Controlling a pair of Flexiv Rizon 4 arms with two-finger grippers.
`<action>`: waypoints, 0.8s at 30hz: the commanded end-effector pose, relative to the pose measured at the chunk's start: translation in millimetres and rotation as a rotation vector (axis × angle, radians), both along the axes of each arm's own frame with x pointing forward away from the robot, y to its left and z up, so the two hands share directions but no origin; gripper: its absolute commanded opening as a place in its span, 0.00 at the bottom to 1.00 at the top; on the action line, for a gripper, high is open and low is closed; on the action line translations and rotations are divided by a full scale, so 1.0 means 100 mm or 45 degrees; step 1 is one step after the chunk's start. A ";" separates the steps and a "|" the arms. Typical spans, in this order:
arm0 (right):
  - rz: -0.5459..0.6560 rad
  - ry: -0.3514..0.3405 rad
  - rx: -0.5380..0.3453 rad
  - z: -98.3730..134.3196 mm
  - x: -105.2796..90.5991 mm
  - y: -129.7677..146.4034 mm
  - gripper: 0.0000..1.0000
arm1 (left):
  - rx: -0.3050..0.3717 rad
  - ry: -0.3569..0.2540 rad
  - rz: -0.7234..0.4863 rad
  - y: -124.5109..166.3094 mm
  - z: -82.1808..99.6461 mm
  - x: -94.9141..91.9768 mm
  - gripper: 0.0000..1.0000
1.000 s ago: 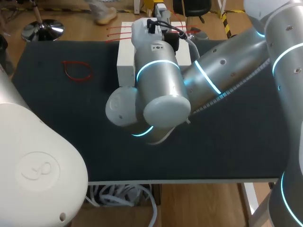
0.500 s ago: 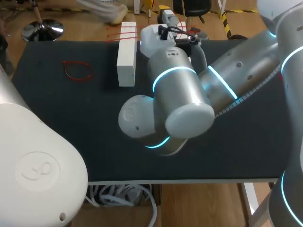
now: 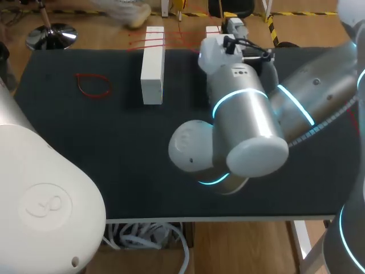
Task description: Grab the tape and strap the tape.
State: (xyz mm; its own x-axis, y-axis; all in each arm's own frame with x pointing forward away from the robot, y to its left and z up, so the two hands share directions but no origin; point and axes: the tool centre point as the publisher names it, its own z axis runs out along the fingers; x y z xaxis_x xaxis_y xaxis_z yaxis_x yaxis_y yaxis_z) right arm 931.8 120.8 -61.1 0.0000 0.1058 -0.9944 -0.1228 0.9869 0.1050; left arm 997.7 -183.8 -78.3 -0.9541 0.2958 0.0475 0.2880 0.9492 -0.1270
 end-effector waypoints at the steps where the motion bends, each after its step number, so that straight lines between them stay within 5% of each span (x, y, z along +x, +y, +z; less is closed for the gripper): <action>1: 0.046 -0.007 -0.003 0.02 0.04 -0.16 0.09 | 0.003 -0.001 -0.001 0.00 0.01 -0.01 0.00; 2: 0.050 -0.008 -0.002 0.02 0.04 -0.17 0.11 | 0.003 -0.001 -0.001 0.00 0.01 -0.01 0.00; 3: 0.065 -0.003 0.004 0.03 0.04 -0.17 0.24 | 0.003 -0.001 -0.001 0.00 0.01 -0.01 0.00; 4: 0.088 0.011 0.026 0.03 0.05 -0.18 0.49 | 0.003 -0.001 -0.001 0.00 0.01 -0.01 0.00; 5: 0.109 0.024 0.058 0.03 0.06 -0.18 1.00 | 0.003 -0.001 -0.001 0.00 0.01 -0.01 0.00; 24: 0.109 0.024 0.058 0.03 0.06 -0.18 1.00 | 0.003 -0.001 -0.001 0.00 0.01 -0.01 0.00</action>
State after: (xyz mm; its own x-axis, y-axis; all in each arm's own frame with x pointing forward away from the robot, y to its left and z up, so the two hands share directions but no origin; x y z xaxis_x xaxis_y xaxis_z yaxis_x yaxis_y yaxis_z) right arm 936.9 103.9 -62.1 -0.0205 0.1542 -0.9878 -0.2016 0.9671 0.1552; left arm 997.7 -183.9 -78.3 -0.9541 0.2958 0.0474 0.2880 0.9492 -0.1269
